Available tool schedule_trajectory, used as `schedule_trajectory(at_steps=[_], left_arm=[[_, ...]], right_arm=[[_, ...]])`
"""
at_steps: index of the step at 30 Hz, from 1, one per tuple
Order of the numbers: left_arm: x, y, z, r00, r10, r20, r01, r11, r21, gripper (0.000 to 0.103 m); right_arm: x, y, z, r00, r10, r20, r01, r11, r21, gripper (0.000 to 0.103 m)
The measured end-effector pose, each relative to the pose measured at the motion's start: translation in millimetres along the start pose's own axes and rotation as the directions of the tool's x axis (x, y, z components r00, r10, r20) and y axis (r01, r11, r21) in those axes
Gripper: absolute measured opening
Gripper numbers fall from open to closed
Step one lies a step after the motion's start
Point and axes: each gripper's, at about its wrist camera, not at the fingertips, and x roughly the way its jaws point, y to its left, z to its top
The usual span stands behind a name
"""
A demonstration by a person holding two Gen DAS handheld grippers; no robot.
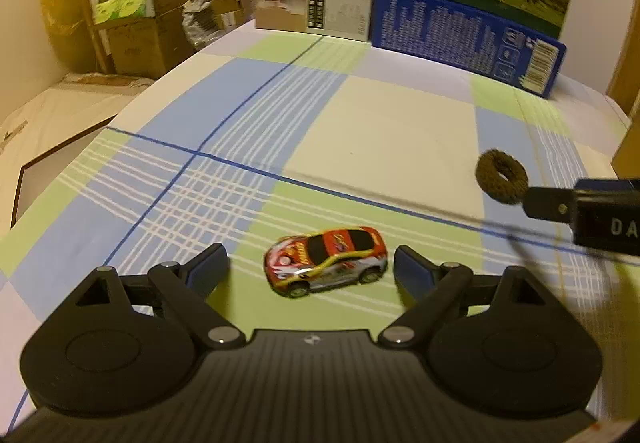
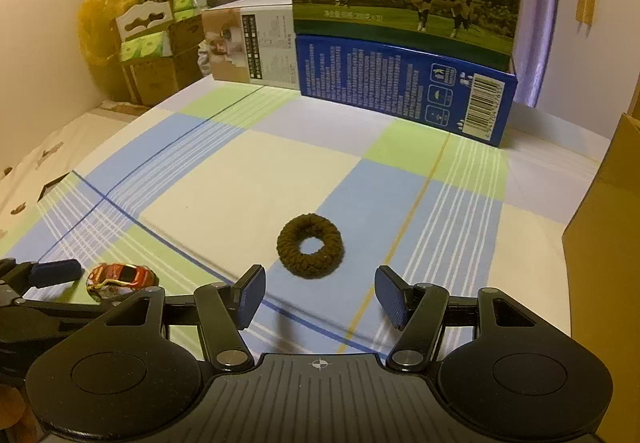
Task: Organize objects
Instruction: 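Approach the toy car with the left gripper and the hair tie with the right, then grasp the red toy car with the left gripper while the right gripper grasps the brown hair tie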
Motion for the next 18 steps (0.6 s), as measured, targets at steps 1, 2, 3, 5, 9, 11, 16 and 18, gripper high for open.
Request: schedule_trajectory(at_steps=[1,2,3,5,9,11,16,18], left_arm=[[0.1,-1.9,-0.8,1.0,-0.003,0.003,0.003,1.0,0.011,0.087],[0.4,-3.2,-1.3,1.0,-0.004,0.005,0.004,1.0,0.02,0.086],[0.4,-4.5,-1.5,1.0,0.0,0.008,0.0,1.0,0.028,0.084],[0.1,-5.5,-1.6,1.0,-0.006,0.017,0.005,0.999,0.043,0.075],[0.1,-3.1,1.0,1.0,-0.014,0.021,0.014,0.999,0.042,0.064],[0.6,-2.9,1.5,1.0,-0.008,0.022,0.007,0.999,0.039,0.064],[-1.4,-4.2,0.1,1.0,0.005,0.014,-0.006,1.0,0.023,0.068],[-2.4,-5.5,-1.4,1.0,0.007,0.013,-0.008,1.0,0.025,0.069]], right_arm=[[0.1,0.3,-0.1,1.0,-0.001,0.001,0.001,1.0,-0.003,0.059],[0.1,0.3,0.1,1.0,-0.001,0.002,0.001,1.0,-0.003,0.059],[-0.2,-0.2,0.1,1.0,-0.001,0.004,0.001,1.0,0.0,0.059],[-0.5,-1.1,0.4,1.0,-0.002,0.009,0.002,1.0,0.004,0.059],[-1.0,-1.1,0.7,1.0,0.0,0.014,0.0,1.0,0.003,0.059],[-0.9,-0.5,0.8,1.0,0.002,0.014,-0.002,1.0,-0.001,0.059],[-0.1,0.0,1.2,1.0,0.003,0.015,-0.003,1.0,-0.006,0.059],[-0.2,-0.1,1.2,1.0,0.004,0.017,-0.003,1.0,-0.005,0.059]])
